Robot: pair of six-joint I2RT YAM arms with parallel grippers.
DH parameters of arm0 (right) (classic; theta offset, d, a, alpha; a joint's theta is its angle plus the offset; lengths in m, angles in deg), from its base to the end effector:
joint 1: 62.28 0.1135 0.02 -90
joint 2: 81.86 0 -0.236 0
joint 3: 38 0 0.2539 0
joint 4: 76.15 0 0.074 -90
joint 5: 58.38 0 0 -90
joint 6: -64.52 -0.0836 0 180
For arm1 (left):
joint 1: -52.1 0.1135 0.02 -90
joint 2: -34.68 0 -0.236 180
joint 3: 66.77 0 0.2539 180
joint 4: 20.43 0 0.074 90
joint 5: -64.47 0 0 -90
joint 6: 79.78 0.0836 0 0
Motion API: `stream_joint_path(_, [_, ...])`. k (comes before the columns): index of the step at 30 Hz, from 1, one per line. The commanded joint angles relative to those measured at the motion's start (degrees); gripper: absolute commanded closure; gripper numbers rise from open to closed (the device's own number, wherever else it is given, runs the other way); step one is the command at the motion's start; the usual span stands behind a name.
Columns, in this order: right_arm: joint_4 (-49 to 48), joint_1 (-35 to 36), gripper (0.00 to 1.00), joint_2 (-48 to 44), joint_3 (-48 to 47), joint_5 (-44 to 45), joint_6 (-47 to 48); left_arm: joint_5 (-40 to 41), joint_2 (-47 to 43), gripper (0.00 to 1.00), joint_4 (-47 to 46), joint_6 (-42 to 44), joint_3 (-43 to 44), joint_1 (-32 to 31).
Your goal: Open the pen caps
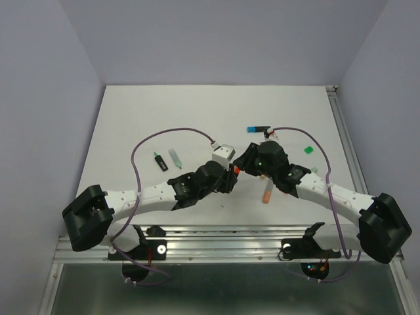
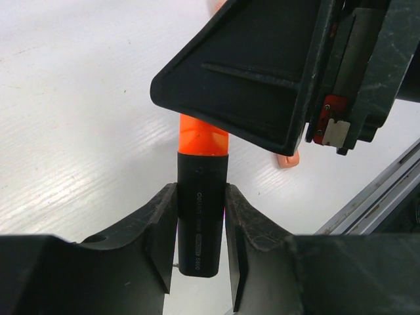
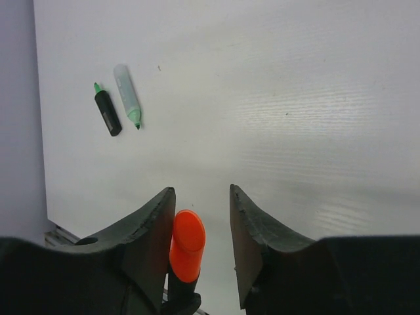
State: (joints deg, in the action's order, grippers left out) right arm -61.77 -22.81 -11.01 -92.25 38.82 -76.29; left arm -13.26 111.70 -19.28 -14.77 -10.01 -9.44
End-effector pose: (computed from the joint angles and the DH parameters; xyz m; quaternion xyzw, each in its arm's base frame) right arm 0.2540 0.1956 0.1831 0.1166 0.8612 0.3099 0.3855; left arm 0.1825 -0.2993 0.1987 0.2004 0.7989 -0.3197 0.4685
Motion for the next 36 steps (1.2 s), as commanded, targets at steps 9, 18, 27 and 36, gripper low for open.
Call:
stream_joint_path(9, [-2.99, 0.79, 0.77, -0.8, -3.11, 0.45, -1.58, 2.49, -1.78, 1.0, -2.34, -2.69, 1.38, -0.43])
stream_joint_path(18, [-2.38, 0.79, 0.99, -4.84, -3.1, 3.69, -1.67, 1.36, -1.6, 1.0, -1.11, -8.75, 3.4, -0.42])
stream_joint_path(27, [4.21, -1.13, 0.99, -2.92, -11.71, 21.54, 0.18, -5.5, -1.08, 1.0, -2.86, -17.53, -2.65, -4.28])
stream_joint_path(36, [2.72, -13.53, 0.99, 1.39, -20.15, 17.58, 3.69, -0.06, -1.61, 1.0, -2.08, -24.66, -9.69, -15.71])
